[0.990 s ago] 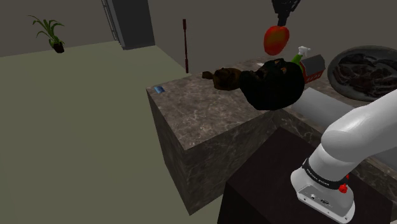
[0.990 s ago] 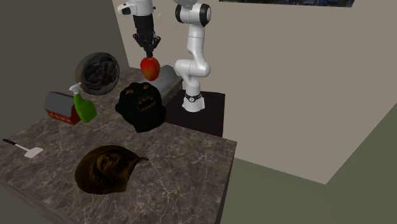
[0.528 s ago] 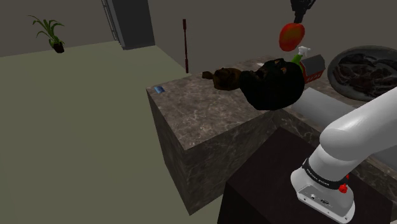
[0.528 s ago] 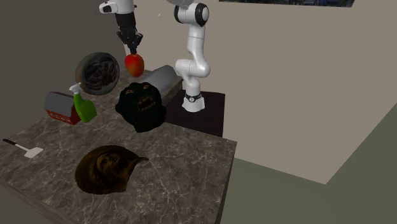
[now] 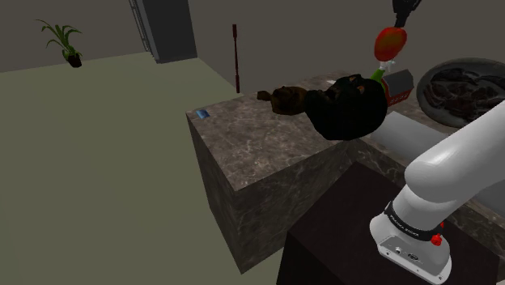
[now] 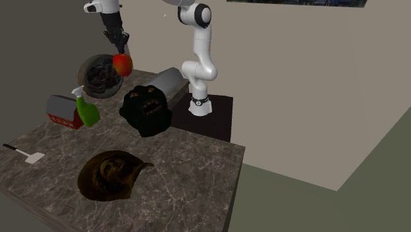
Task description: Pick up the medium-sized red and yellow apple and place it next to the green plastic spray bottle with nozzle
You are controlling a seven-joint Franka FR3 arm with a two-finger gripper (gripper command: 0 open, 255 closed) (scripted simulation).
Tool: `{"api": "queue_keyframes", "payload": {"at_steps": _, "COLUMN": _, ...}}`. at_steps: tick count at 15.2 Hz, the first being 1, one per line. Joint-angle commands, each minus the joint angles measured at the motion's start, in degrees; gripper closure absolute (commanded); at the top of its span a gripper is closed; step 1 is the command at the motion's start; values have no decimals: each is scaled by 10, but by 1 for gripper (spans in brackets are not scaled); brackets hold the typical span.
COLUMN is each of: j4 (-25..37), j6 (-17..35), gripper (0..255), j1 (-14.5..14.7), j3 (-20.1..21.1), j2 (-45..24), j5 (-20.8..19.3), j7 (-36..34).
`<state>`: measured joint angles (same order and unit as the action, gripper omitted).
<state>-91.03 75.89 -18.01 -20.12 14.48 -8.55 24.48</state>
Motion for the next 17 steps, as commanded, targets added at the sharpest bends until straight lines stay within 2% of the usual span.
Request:
{"api": "queue_keyframes", "payload": {"at_steps": 1, "j4": 25, "j6": 0, "gripper": 255, "j1": -10, "j3": -24, "j2": -22, "j5": 1, "j7": 35}}
{"api": "queue_keyframes", "payload": {"at_steps": 8, "j4": 133, "j6": -1, "gripper": 255, "j1": -55, "j3": -105, "j2": -128, "j5": 39, "j7": 159}}
{"api": "queue_keyframes", "payload": {"at_steps": 17, "j4": 16, "j6": 78, "gripper": 255, "j1": -50, "j3": -95, "j2": -86, "j5": 19, "j7": 138}}
